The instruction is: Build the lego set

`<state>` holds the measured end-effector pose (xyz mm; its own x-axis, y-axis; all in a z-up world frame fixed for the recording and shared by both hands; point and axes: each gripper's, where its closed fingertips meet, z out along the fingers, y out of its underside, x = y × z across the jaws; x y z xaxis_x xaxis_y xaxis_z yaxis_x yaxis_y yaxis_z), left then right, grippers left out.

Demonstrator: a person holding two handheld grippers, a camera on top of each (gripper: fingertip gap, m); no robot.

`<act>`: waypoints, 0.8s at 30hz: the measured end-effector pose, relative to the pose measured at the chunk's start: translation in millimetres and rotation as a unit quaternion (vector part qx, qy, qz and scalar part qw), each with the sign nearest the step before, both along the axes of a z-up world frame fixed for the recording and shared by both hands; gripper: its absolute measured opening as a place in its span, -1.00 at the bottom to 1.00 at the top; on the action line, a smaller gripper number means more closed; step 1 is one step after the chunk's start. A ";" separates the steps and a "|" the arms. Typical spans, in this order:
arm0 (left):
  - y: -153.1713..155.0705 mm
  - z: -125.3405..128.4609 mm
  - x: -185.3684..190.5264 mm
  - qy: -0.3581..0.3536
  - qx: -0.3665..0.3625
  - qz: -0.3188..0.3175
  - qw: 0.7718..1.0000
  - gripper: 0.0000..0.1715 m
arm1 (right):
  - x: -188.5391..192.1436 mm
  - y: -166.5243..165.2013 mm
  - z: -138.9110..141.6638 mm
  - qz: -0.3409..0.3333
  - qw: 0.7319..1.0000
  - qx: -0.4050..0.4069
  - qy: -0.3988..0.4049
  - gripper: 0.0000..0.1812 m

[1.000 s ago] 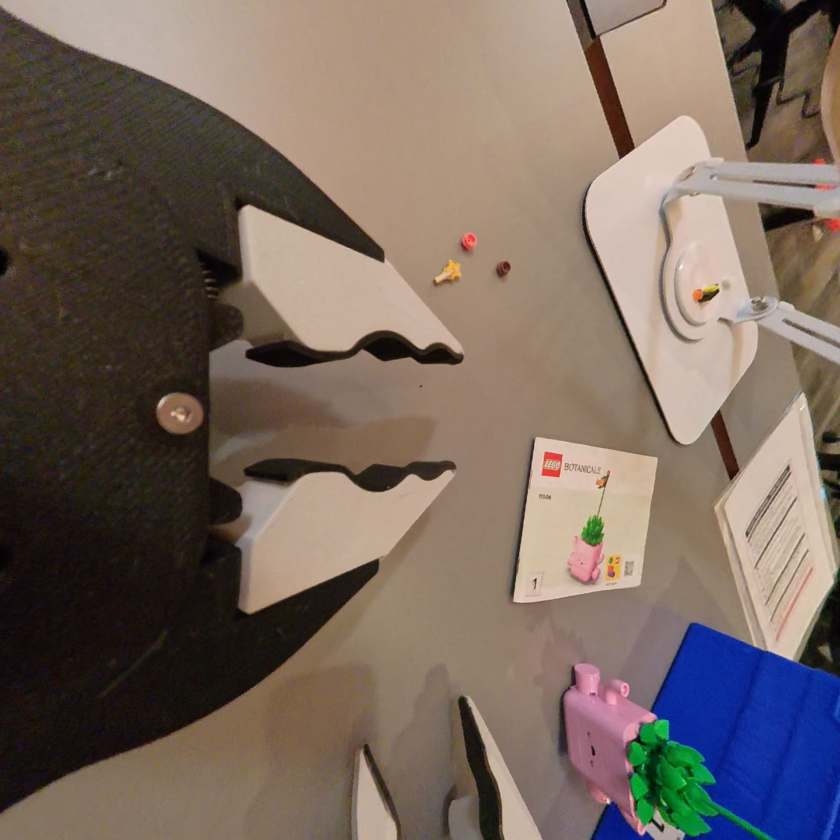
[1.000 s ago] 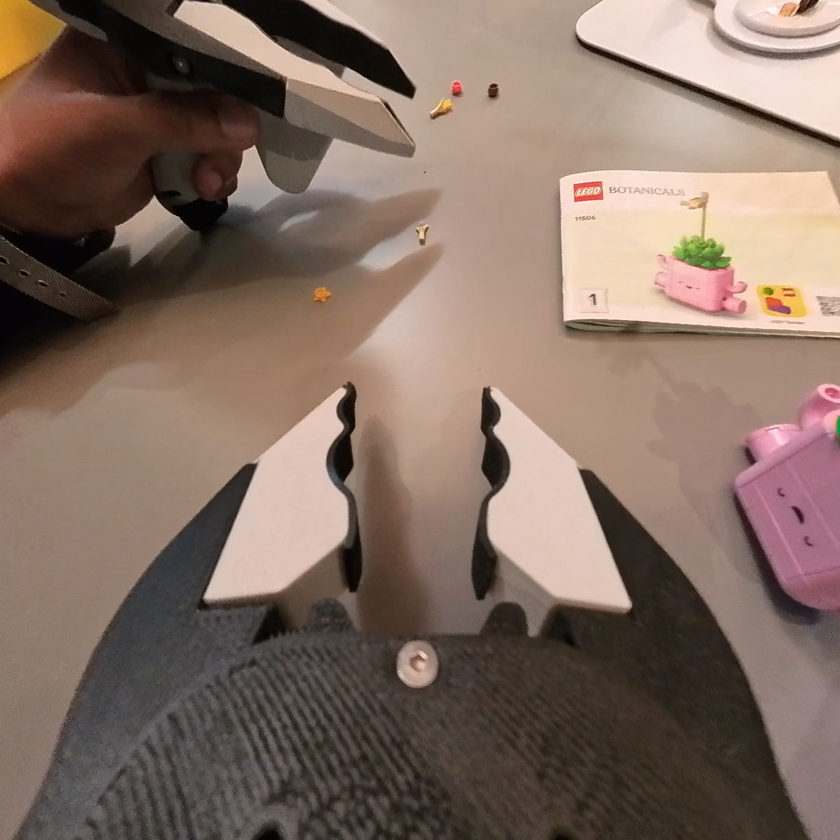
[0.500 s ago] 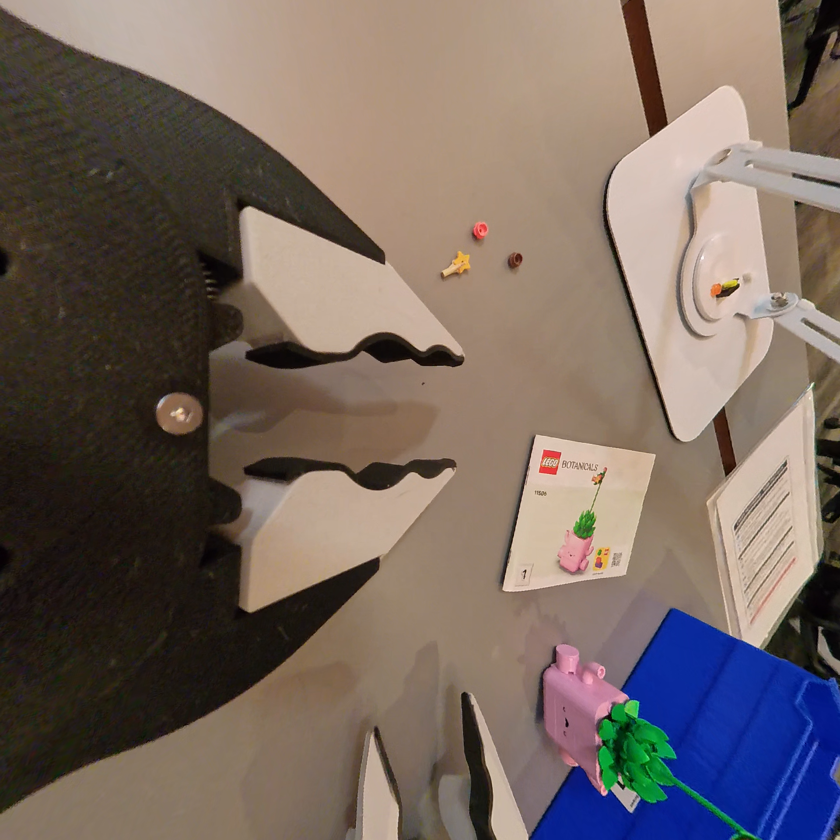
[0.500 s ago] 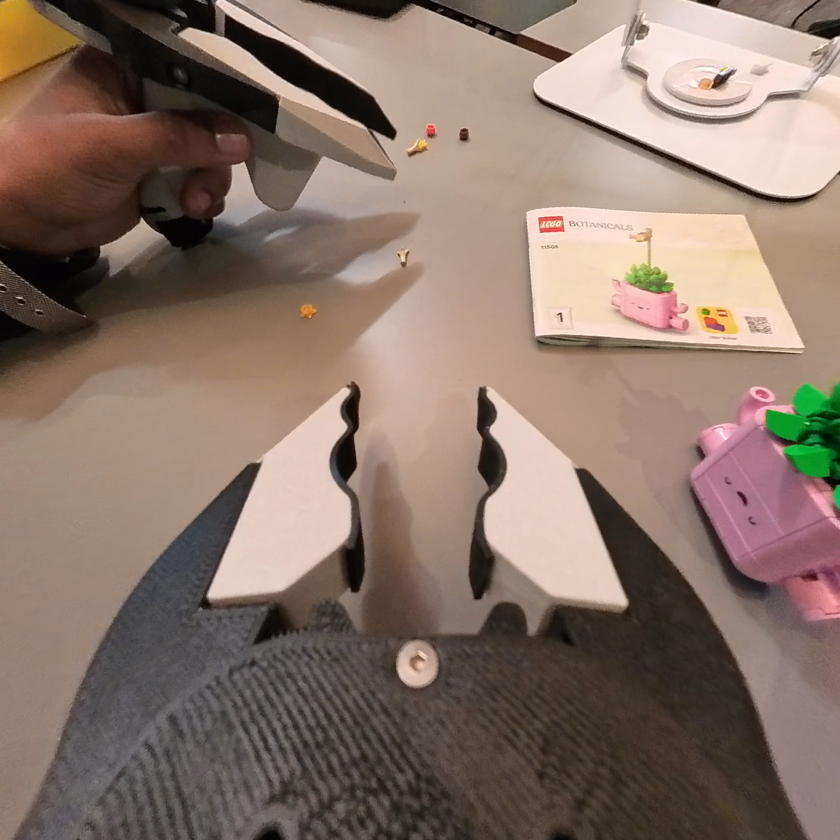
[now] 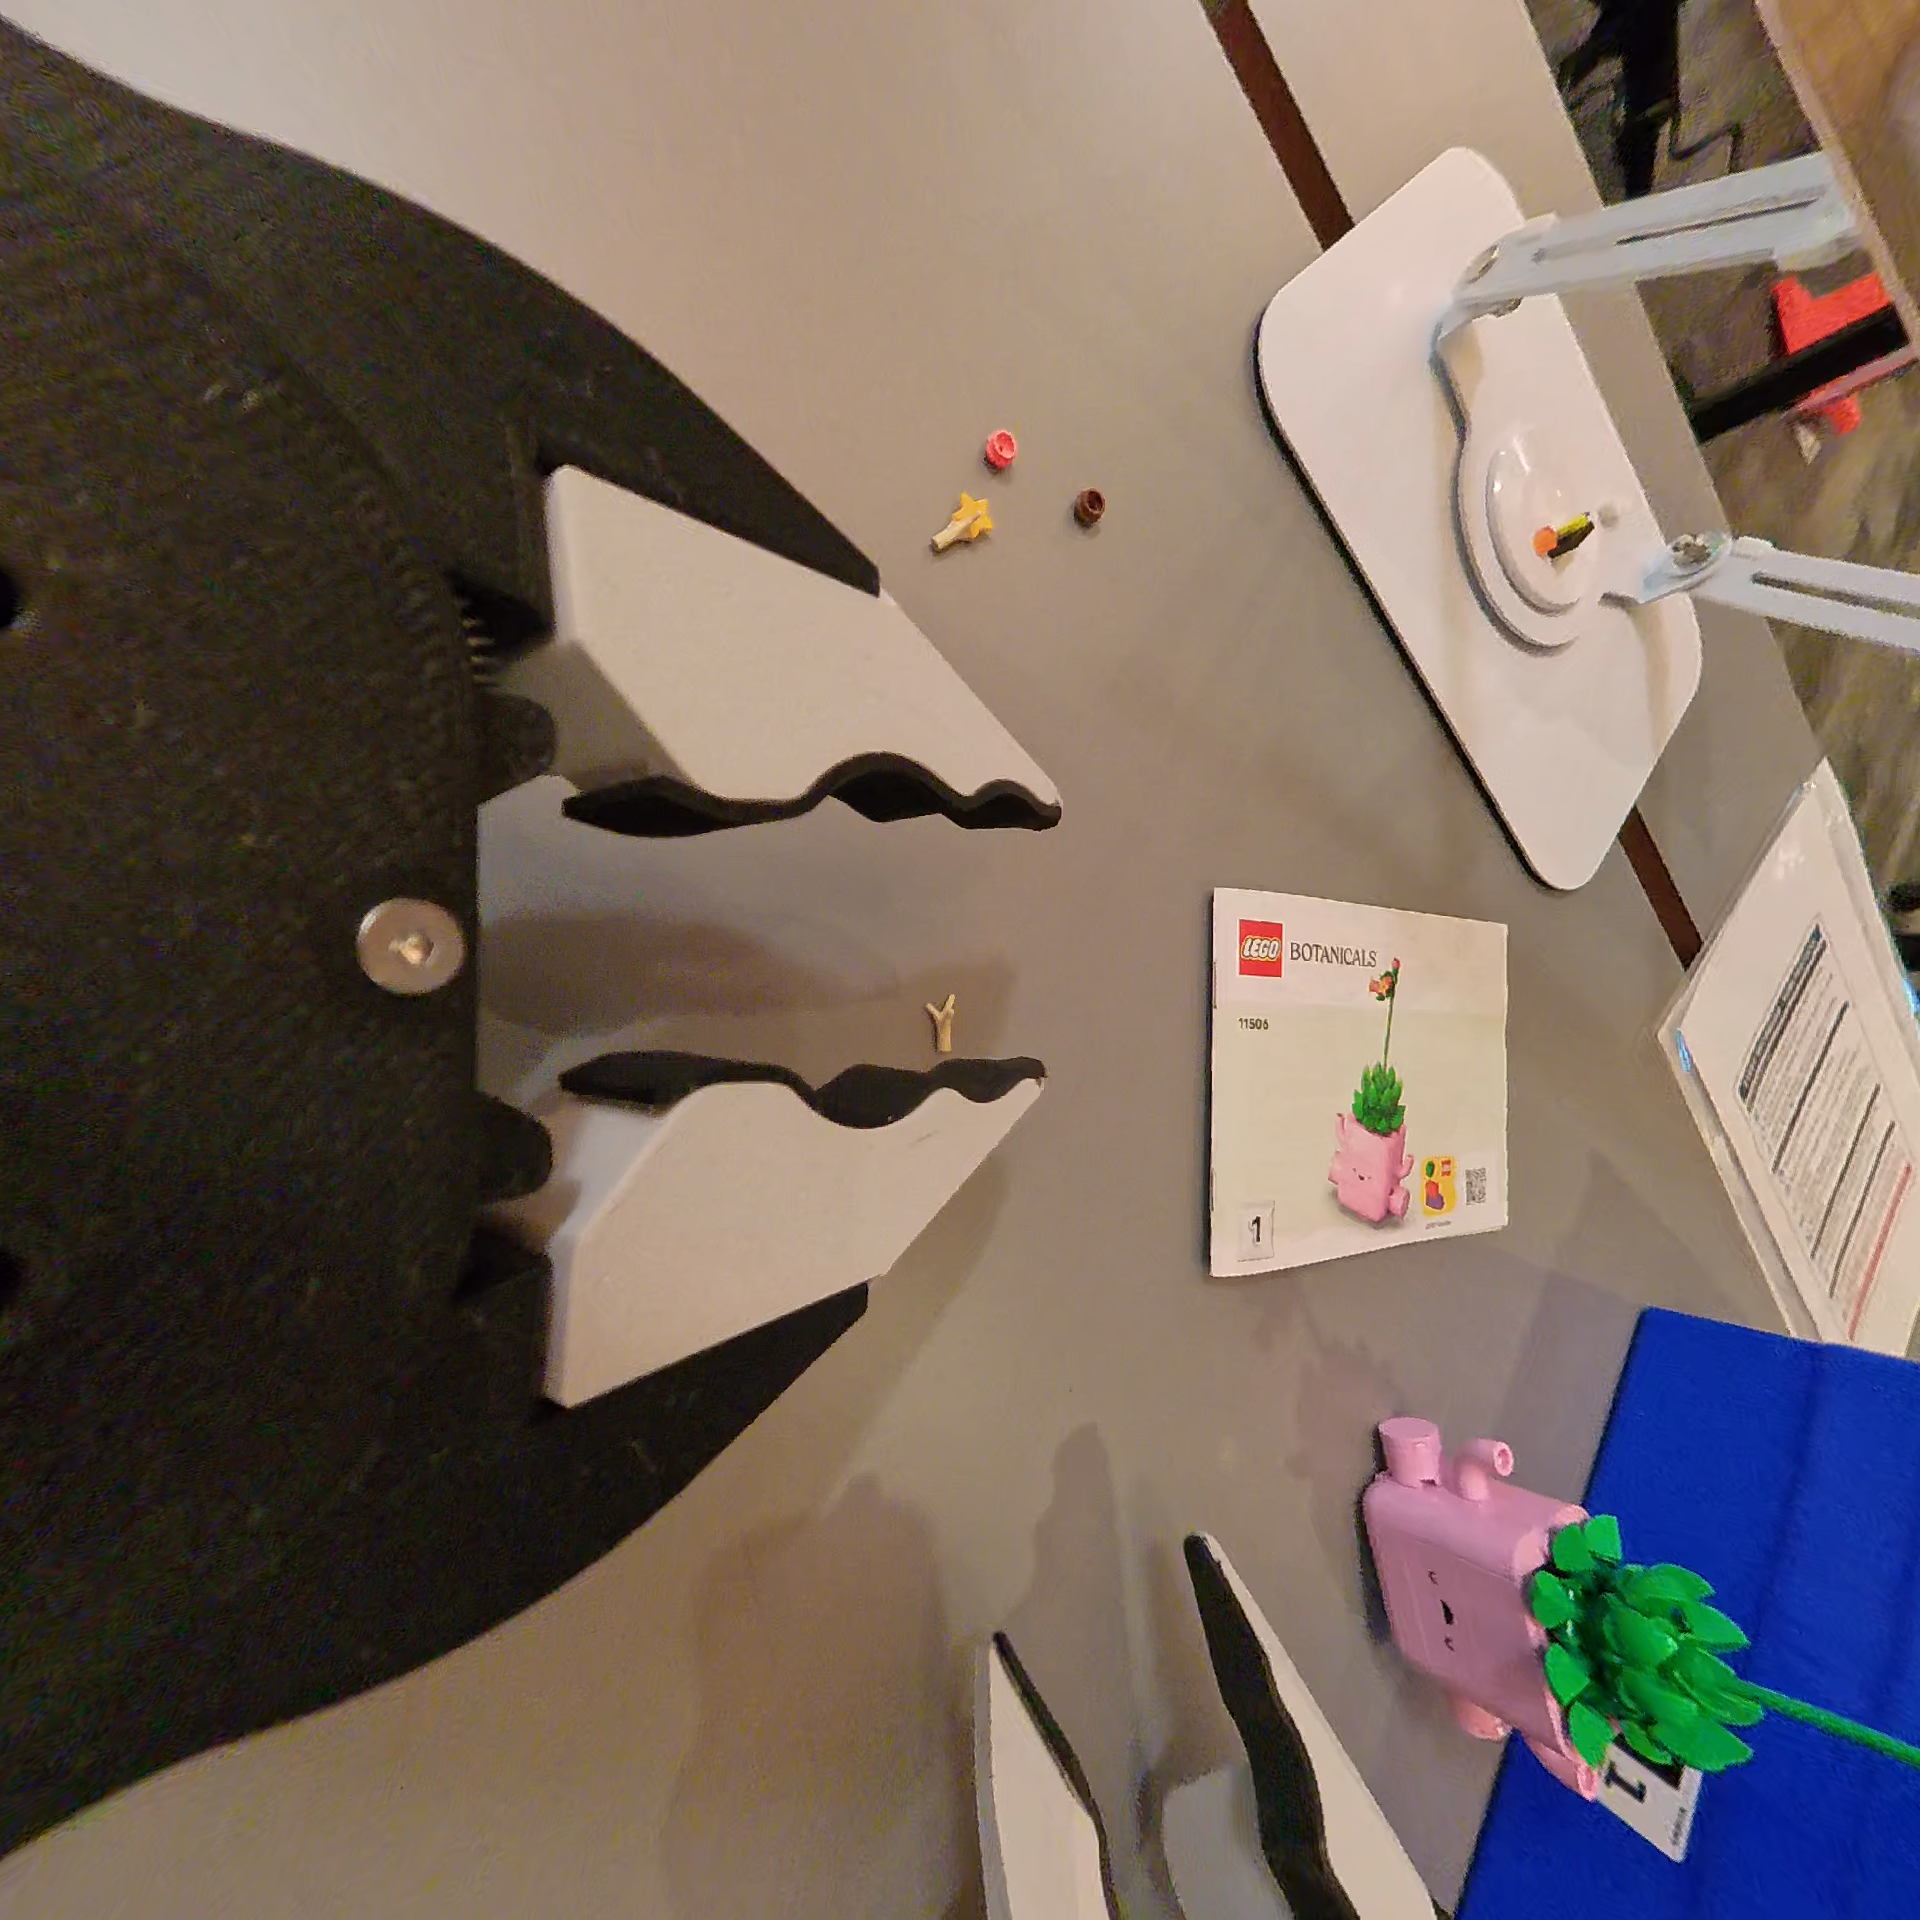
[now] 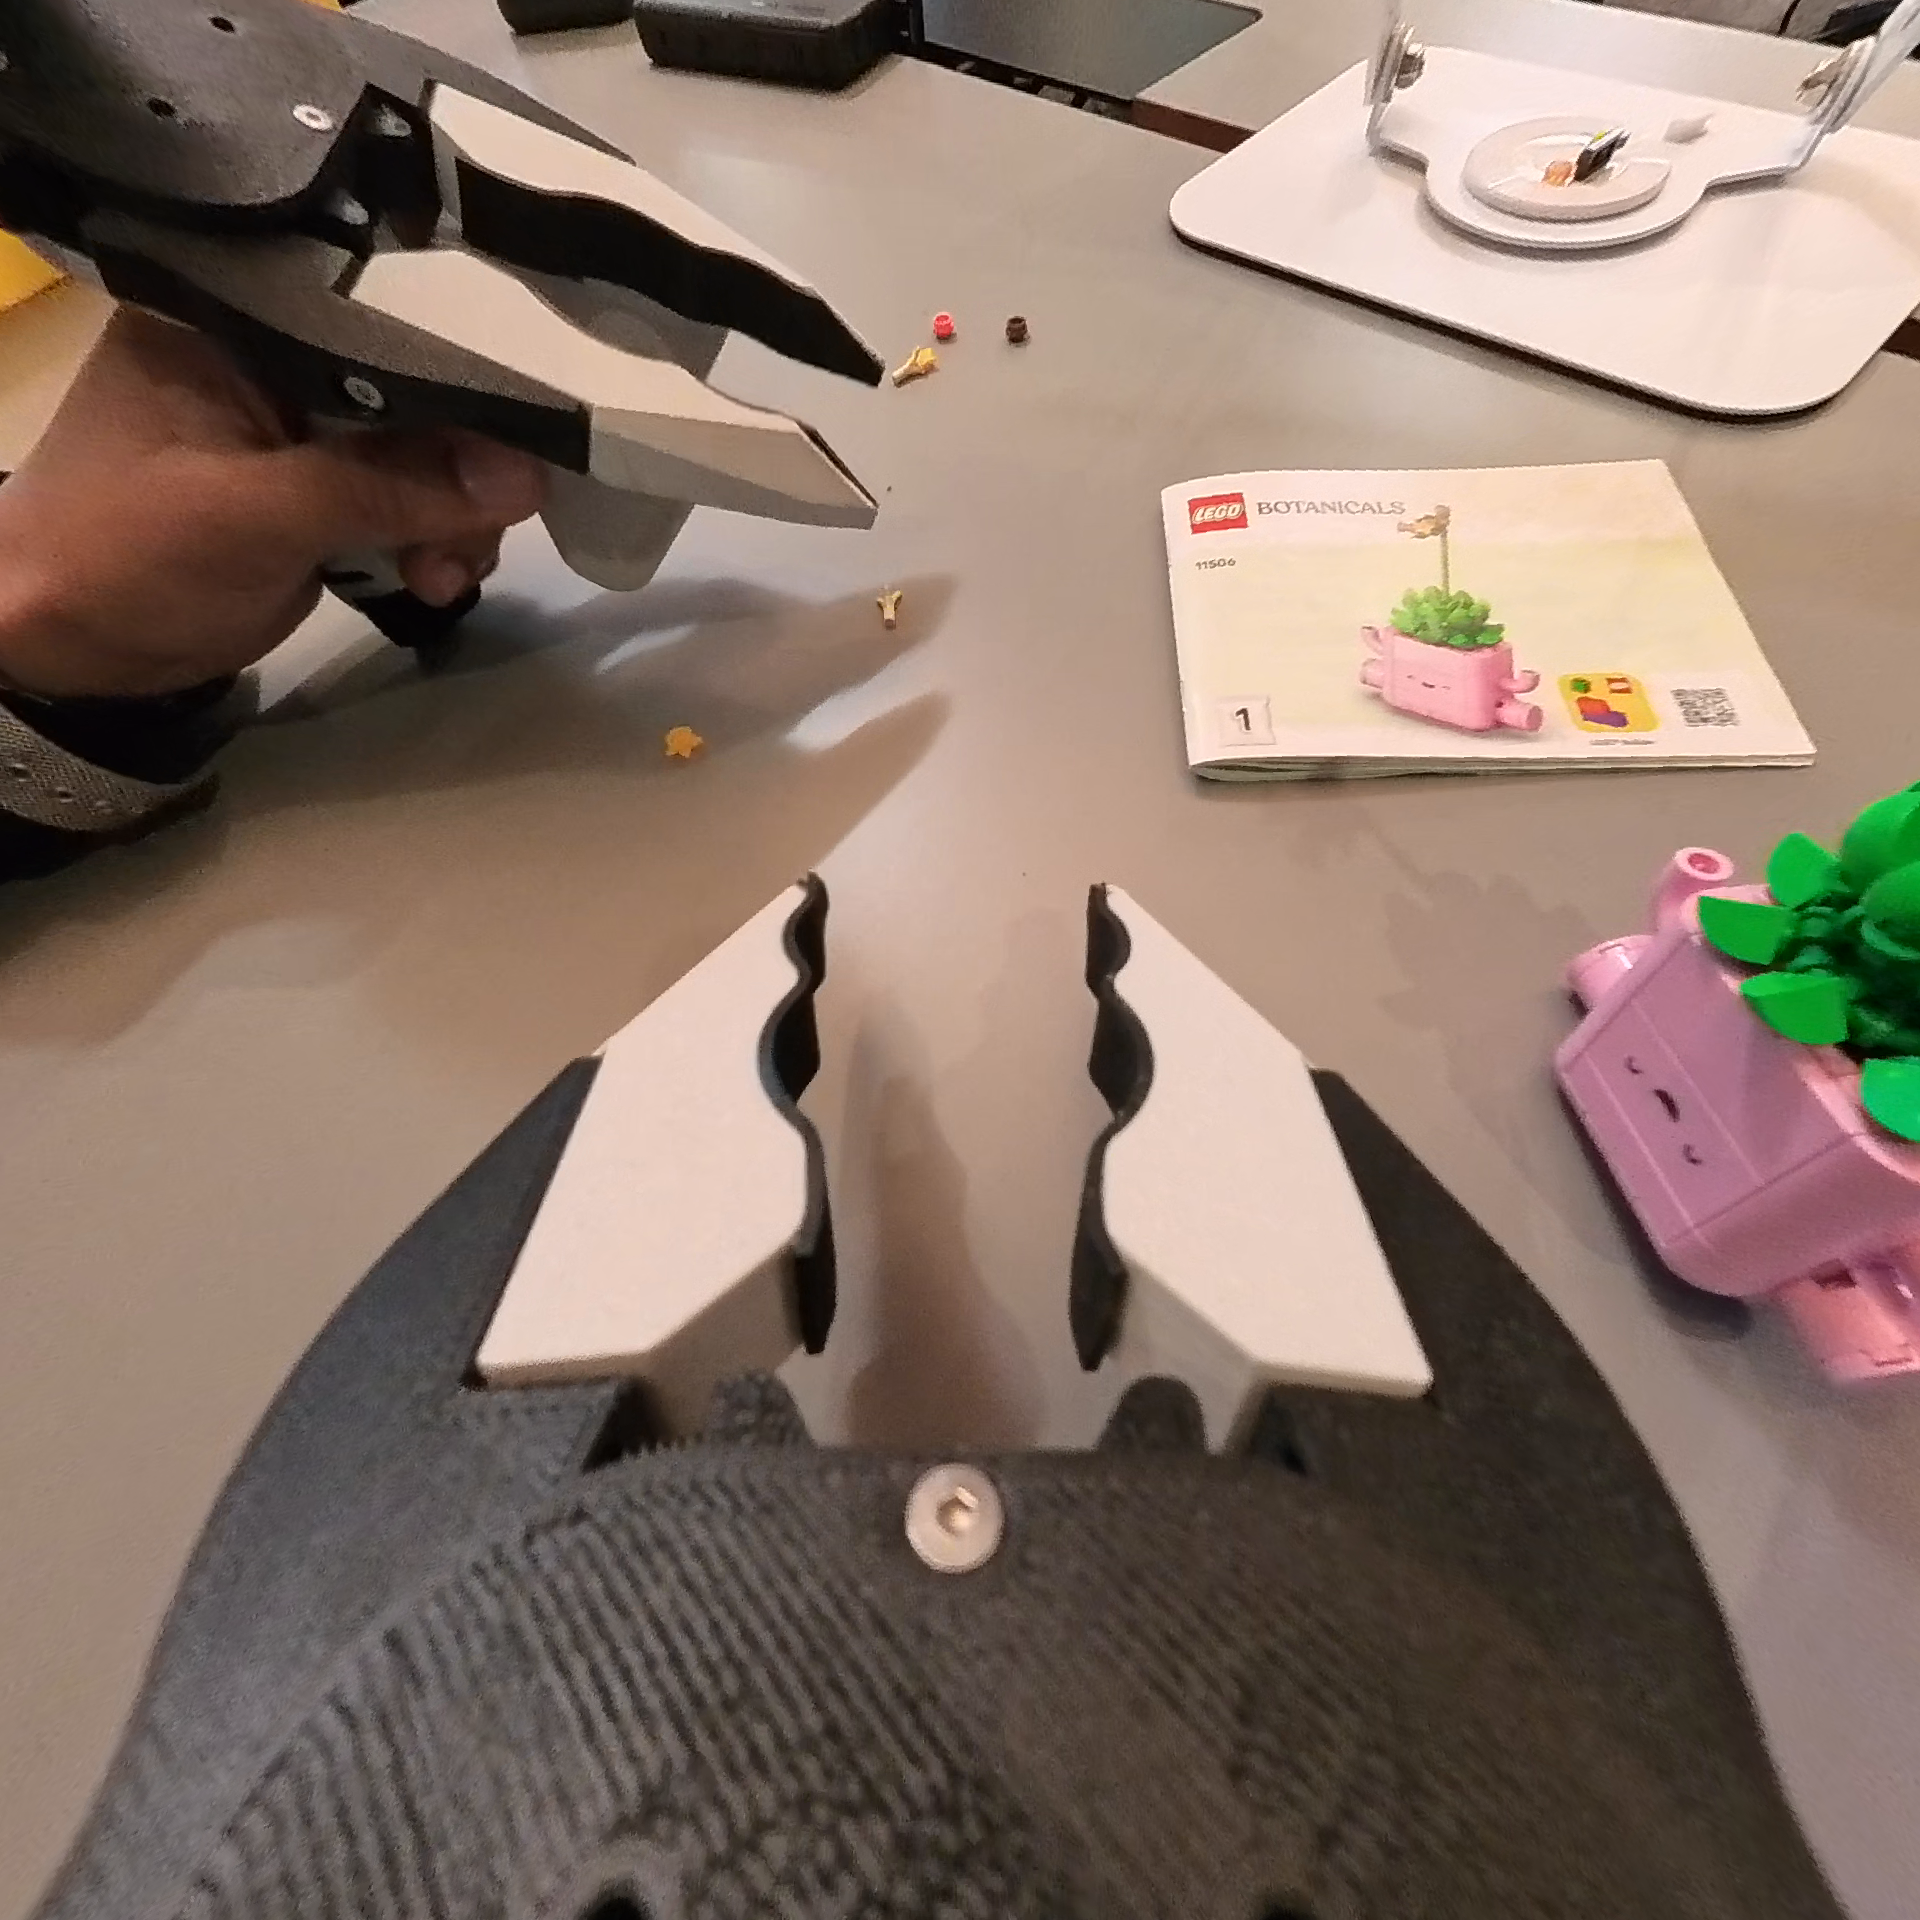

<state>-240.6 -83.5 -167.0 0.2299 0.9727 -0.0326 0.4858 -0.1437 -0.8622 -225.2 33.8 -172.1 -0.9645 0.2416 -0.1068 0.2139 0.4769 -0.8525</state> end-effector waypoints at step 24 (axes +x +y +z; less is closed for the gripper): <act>-27.3 35.0 13.6 0.056 0.043 0.041 0.997 -0.18 | -18.3 5.7 -6.2 -0.068 0.974 0.085 0.198 -0.55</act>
